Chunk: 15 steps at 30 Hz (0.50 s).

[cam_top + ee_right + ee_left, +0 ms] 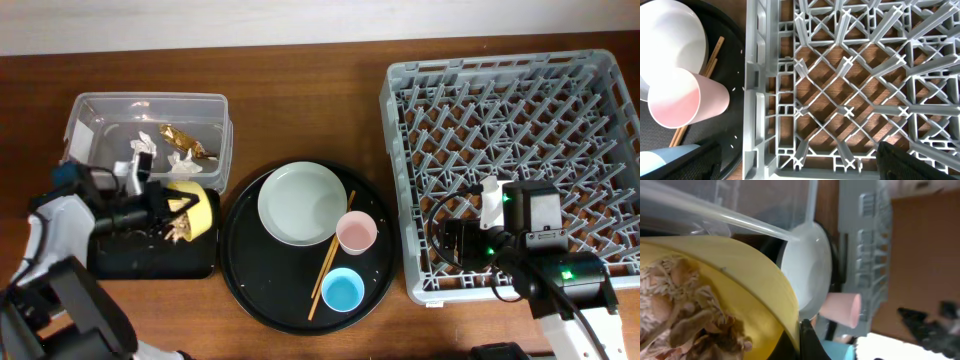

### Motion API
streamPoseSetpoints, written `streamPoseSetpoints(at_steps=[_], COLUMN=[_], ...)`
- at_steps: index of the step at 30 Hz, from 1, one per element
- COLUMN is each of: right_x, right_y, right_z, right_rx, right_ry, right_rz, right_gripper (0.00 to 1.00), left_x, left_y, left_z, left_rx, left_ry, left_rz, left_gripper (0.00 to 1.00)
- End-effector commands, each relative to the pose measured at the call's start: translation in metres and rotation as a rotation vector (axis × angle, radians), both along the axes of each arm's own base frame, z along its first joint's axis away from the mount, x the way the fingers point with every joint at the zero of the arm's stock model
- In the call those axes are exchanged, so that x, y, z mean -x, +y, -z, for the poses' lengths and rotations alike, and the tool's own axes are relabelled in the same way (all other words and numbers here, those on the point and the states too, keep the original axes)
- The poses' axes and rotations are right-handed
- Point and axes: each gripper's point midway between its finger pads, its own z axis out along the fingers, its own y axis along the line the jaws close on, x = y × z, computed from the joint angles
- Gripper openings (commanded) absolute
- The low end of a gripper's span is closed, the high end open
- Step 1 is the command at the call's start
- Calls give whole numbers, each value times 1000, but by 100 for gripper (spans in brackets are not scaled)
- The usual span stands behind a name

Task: Sort waste into correct bins and load items into the dishwasher rack
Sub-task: 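Grasp the yellow bowl and tip its rice onto the black tray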

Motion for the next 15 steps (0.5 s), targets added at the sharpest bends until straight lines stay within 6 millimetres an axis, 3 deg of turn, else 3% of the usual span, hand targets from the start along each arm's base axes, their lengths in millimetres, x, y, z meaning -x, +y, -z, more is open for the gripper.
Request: streamPoseSetpoints(at_steps=[1, 4, 7, 15], right_x=[-2, -2, -2, -2], right_y=[0, 0, 0, 0], right_z=[-5, -5, -5, -5], right_rx=[-9, -9, -9, -9], right_ry=[-11, -11, -11, -11], right_rz=[10, 10, 10, 10], right_gripper=[99, 99, 99, 99], left_x=[-10, -7, -8, -9], left_y=[17, 29, 33, 34], left_z=[-19, -24, -49, -65], left_rx=[233, 319, 466, 563], left_ry=[-83, -57, -97, -124], left_rz=[-88, -152, -201, -223], left_gripper=[0, 0, 0, 0])
